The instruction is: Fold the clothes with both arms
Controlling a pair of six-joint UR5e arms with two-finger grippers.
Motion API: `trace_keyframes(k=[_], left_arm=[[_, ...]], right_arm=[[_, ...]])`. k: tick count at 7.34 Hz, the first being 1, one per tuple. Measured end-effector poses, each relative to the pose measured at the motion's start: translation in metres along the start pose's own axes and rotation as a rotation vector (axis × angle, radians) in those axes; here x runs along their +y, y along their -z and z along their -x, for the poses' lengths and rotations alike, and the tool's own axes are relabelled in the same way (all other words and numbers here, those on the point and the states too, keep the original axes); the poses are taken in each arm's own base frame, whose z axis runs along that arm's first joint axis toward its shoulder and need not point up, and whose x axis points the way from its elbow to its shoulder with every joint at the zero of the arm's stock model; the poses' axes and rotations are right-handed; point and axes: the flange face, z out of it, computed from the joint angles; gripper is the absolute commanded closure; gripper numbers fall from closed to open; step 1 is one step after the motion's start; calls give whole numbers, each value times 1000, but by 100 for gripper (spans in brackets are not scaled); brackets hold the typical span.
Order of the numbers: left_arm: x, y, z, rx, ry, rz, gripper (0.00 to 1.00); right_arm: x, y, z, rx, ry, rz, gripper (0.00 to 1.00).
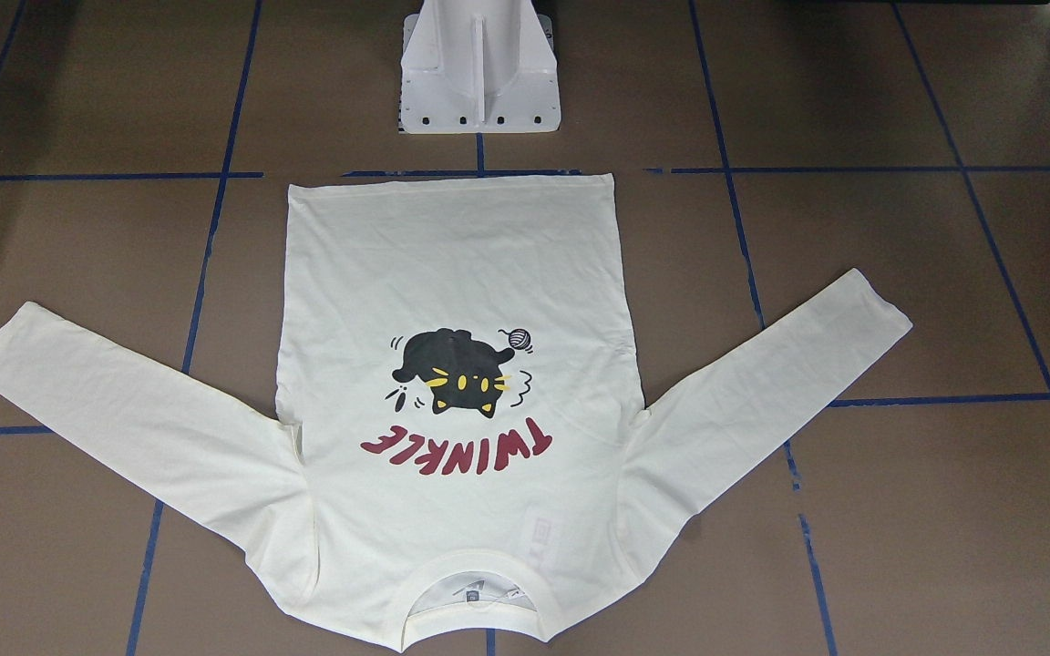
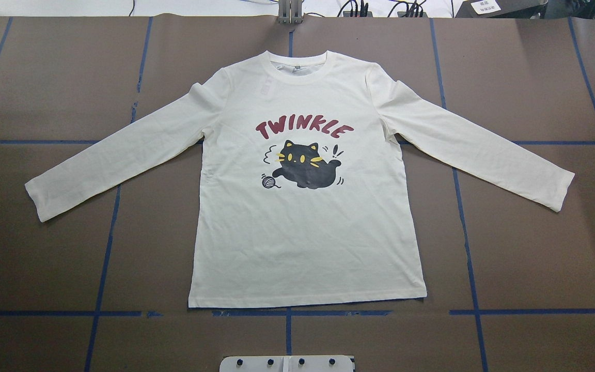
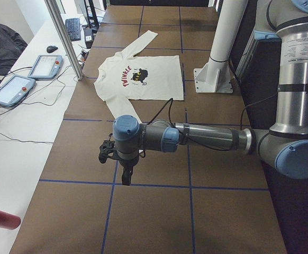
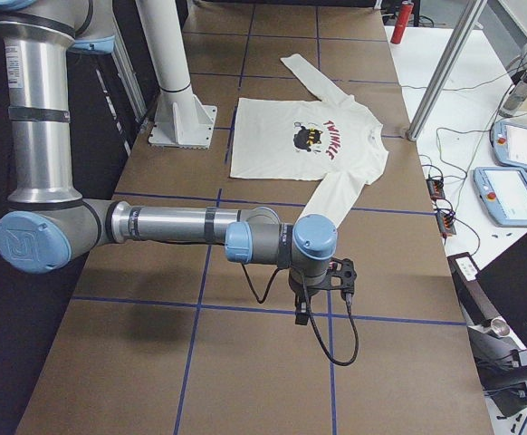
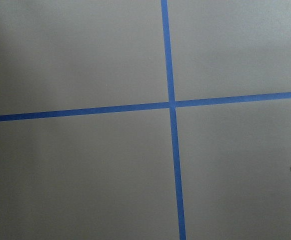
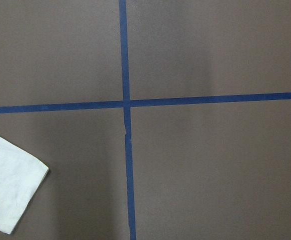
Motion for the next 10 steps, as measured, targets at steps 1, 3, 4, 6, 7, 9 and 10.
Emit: trace_keyframes(k=[1, 3, 4, 6, 7, 9, 10], left_arm=[[0, 0, 0, 0, 0, 0, 0], [-1, 2, -1, 0, -10, -5, 0], [-3, 6, -5, -1, -21, -14, 0], [-17, 19, -23, 4, -79, -66, 0], [-24, 19, -37, 14, -130, -95, 0], [-31, 13, -58, 60, -195, -119, 0], [-32, 11, -62, 90, -202, -118, 0]], right_arm=[[0, 0, 0, 1, 1, 0, 0], [-2, 4, 5, -8, 7, -10, 0], [-5, 7, 13, -16, 18, -17, 0], [-8, -7, 29, -27, 46, 6, 0], [-3, -22, 37, -36, 76, 8, 0], [13, -61, 69, -63, 91, -44, 0], [18, -86, 102, -65, 77, -61, 0]])
